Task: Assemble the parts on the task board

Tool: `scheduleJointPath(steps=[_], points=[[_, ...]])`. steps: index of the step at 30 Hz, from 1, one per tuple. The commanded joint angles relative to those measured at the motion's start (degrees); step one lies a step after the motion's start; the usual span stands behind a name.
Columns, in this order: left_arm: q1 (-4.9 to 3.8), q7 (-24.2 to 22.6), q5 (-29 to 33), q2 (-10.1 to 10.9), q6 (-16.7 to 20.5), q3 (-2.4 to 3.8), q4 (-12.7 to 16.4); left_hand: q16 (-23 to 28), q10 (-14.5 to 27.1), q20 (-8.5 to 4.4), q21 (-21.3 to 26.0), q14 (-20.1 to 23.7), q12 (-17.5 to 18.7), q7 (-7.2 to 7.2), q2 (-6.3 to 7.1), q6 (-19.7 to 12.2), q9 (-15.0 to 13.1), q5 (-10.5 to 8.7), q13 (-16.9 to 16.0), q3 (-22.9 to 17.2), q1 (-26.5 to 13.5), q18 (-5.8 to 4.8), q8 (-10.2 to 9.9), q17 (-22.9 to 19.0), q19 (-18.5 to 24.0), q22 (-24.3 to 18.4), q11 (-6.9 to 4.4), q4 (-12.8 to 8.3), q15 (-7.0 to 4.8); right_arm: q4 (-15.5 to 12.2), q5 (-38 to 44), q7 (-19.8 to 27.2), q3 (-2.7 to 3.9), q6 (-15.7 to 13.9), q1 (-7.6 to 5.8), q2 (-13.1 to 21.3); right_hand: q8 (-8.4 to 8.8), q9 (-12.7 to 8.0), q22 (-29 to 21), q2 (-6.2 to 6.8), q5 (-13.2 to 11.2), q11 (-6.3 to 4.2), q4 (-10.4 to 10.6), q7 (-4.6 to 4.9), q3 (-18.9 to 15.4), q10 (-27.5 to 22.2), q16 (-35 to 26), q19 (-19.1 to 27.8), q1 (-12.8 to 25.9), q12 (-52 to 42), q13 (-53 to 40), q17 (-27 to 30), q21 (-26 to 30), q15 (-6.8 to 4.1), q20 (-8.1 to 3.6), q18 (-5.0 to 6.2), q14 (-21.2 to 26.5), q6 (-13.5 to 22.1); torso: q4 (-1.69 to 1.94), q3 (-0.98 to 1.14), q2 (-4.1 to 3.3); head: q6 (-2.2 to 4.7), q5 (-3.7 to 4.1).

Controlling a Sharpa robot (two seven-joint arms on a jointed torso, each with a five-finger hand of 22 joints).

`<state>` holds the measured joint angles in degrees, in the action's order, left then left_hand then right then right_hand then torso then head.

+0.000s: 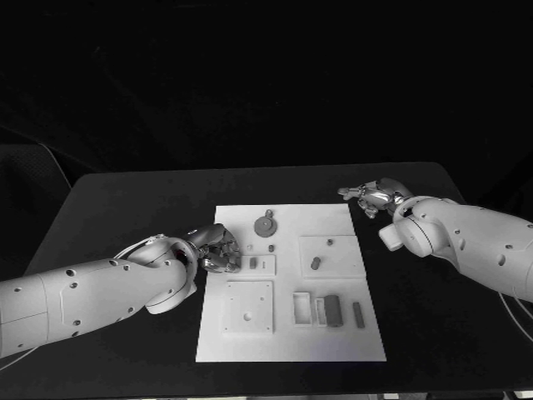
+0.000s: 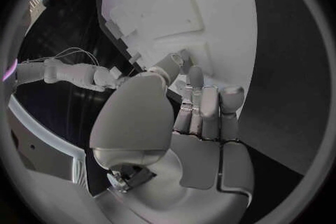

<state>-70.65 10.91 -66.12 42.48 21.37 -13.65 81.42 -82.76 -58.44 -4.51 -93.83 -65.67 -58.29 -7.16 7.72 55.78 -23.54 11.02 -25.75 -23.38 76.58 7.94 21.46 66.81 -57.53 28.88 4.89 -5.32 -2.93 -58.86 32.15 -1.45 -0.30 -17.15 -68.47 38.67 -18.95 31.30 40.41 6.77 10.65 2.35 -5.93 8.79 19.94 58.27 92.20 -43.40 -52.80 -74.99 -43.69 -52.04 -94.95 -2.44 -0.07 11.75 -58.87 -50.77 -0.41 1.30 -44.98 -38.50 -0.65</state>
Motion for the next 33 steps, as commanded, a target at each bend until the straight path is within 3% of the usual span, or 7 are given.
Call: scheduleJointPath(steps=[1,33], points=[[0.03,-0.3,-0.6,-0.1,-0.8,0.03,-0.1,-0.2,-0.4,-0.36,-0.3,0.1,-0.2,-1.41,0.28,1.8,-0.1,0.13,0.0,0.2,-0.1,2.39,0.2,0.0,-0.1,0.1,-0.13,-0.1,-0.40,0.0,0.3,0.0,0.00,1.3,0.04,0.0,-0.10,-0.1,0.1,-0.58,0.0,-0.11,0.0,0.31,-0.4,0.3,-0.3,-0.3,0.1,0.3,0.1,0.1,-7.9,-0.44,-0.10,1.47,0.0,0.0,0.01,0.04,0.01,-0.07,0.01],[0.08,-1.4,-0.5,-0.6,-1.5,0.04,-0.9,-0.2,-0.4,-0.38,-0.3,0.0,-0.2,-1.38,0.02,1.8,-0.1,0.23,0.0,0.1,0.0,2.44,0.2,0.0,-0.1,0.1,-0.18,-0.3,-0.43,0.0,0.3,-0.1,-0.01,1.3,0.10,0.0,-0.10,-0.1,0.1,-0.60,0.0,-0.12,0.0,0.31,-0.4,0.3,-0.3,-0.3,0.1,0.3,0.1,0.1,-7.9,-0.44,-0.11,1.49,0.0,0.0,0.02,0.05,0.02,-0.05,0.34]])
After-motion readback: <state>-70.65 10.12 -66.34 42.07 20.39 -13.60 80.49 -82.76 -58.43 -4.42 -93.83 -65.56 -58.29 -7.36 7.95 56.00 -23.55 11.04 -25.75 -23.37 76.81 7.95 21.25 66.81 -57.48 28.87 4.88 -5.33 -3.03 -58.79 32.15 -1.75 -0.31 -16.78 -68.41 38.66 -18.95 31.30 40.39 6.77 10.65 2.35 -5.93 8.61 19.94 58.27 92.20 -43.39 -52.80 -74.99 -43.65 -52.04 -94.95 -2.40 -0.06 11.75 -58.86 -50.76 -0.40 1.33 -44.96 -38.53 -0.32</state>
